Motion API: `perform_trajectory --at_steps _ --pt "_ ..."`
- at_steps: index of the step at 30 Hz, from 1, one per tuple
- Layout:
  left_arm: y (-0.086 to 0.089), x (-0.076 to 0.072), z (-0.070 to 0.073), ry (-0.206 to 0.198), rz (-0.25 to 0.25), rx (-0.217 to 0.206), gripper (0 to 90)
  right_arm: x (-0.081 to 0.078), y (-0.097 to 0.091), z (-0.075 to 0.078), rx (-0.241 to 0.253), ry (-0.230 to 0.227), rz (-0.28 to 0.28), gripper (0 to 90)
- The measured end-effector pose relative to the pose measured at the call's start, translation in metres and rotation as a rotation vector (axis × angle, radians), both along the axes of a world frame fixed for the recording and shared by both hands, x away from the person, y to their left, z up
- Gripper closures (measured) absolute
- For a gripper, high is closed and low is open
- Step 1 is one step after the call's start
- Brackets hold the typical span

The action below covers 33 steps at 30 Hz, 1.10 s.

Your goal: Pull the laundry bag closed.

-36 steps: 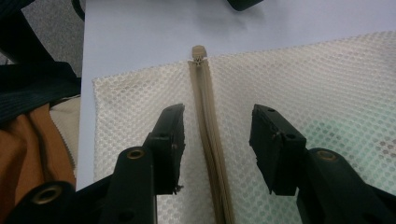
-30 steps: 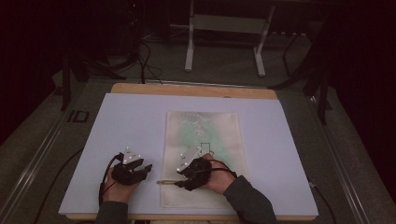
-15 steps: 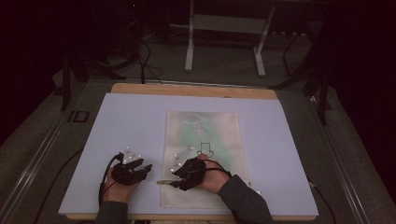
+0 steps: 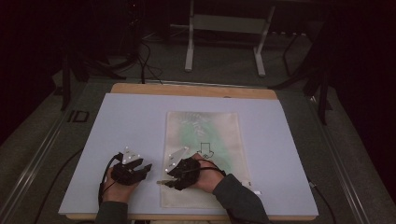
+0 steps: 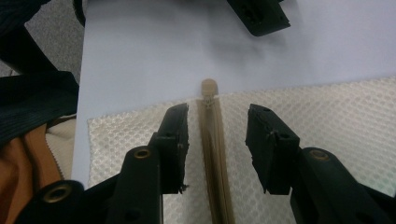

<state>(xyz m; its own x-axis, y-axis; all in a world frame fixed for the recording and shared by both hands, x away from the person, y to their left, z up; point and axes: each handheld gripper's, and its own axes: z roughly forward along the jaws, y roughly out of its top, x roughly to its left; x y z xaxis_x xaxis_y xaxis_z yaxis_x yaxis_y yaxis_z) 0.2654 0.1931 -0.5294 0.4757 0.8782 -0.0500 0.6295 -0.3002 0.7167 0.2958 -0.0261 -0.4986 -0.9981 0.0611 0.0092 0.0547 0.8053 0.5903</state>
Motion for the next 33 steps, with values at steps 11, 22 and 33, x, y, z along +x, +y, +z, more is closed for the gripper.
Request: perform_trajectory --at_steps 11,22,33 --pt "0.000 0.000 0.000 -0.001 0.004 -0.001 54.6 0.000 0.014 -0.004 0.002 0.007 0.011 63.3" --pt "0.001 0.000 0.001 -0.004 0.005 -0.006 54.5 0.001 0.033 -0.011 -0.018 0.012 0.018 68.5" --pt "0.002 0.000 0.001 -0.005 0.006 -0.007 54.5 0.001 0.047 -0.017 -0.065 -0.006 0.025 70.5"
